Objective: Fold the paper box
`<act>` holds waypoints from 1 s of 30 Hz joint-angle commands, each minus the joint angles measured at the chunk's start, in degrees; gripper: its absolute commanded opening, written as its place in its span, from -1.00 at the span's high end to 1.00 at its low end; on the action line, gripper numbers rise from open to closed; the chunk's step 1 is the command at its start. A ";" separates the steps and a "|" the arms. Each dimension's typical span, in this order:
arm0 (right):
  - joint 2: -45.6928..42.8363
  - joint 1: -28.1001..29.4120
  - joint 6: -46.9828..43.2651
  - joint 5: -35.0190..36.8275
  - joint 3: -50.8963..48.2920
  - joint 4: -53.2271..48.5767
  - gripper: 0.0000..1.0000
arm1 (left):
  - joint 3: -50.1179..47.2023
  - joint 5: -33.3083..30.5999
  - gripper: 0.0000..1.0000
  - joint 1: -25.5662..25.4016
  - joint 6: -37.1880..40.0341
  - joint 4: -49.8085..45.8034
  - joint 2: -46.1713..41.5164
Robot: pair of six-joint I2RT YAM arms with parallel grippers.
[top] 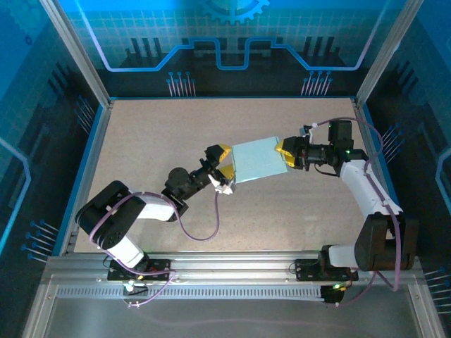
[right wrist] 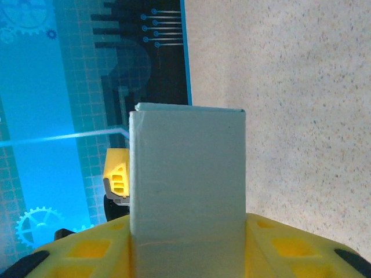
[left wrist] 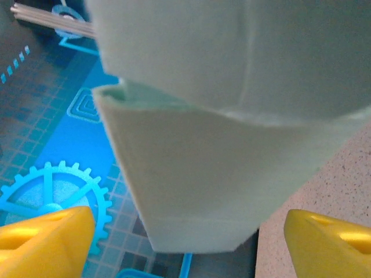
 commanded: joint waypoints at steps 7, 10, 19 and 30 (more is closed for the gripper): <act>0.83 -1.45 -3.75 -4.05 1.85 -7.75 0.11 | 0.43 3.14 -0.45 -2.05 3.01 1.49 -0.89; 1.11 -1.46 -4.13 -4.05 2.33 -8.54 0.11 | 0.01 2.91 -0.31 -2.36 3.45 1.50 -0.80; 1.64 -1.51 -4.39 -3.55 2.30 -8.96 0.10 | -0.02 2.32 0.07 -2.59 4.08 1.54 -0.49; 0.84 -1.65 -4.14 -1.06 4.10 -10.96 -0.56 | 0.68 1.61 0.38 -2.51 -1.98 1.47 0.55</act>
